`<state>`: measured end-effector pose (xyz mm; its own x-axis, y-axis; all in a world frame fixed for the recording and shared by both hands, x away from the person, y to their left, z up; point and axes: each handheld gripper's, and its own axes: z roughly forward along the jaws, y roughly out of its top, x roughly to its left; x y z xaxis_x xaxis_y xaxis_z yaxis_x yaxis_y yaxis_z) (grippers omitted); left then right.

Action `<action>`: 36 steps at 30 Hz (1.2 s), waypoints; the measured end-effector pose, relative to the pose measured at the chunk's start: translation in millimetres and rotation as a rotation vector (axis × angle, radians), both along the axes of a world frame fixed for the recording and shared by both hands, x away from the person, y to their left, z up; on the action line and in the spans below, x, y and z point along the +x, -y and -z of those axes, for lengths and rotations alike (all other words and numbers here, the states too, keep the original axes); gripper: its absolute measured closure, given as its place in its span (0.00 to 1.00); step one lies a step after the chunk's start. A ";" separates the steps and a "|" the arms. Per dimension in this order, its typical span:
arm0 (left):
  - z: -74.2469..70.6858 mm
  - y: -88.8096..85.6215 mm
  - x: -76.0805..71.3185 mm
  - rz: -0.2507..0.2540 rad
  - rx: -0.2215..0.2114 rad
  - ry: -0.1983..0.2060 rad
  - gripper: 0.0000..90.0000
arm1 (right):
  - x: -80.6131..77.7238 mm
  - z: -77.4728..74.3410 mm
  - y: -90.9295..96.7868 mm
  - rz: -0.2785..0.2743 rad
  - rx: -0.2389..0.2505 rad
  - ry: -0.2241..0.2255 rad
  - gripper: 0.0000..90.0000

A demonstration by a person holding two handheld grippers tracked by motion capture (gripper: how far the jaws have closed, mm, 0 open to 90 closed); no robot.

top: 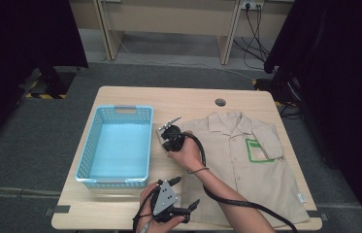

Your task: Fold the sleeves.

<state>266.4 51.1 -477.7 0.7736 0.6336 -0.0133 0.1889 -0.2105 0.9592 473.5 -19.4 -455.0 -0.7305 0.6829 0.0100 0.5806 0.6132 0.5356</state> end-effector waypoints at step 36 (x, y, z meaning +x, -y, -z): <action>0.0 -0.1 0.0 0.000 0.001 0.000 0.12 | -18.2 -58.2 27.3 0.052 0.132 0.073 0.97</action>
<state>266.5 51.2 -477.7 0.7736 0.6335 -0.0124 0.1884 -0.2113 0.9591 455.4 -46.7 -396.9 -0.6960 0.7163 0.0501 0.5664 0.5048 0.6514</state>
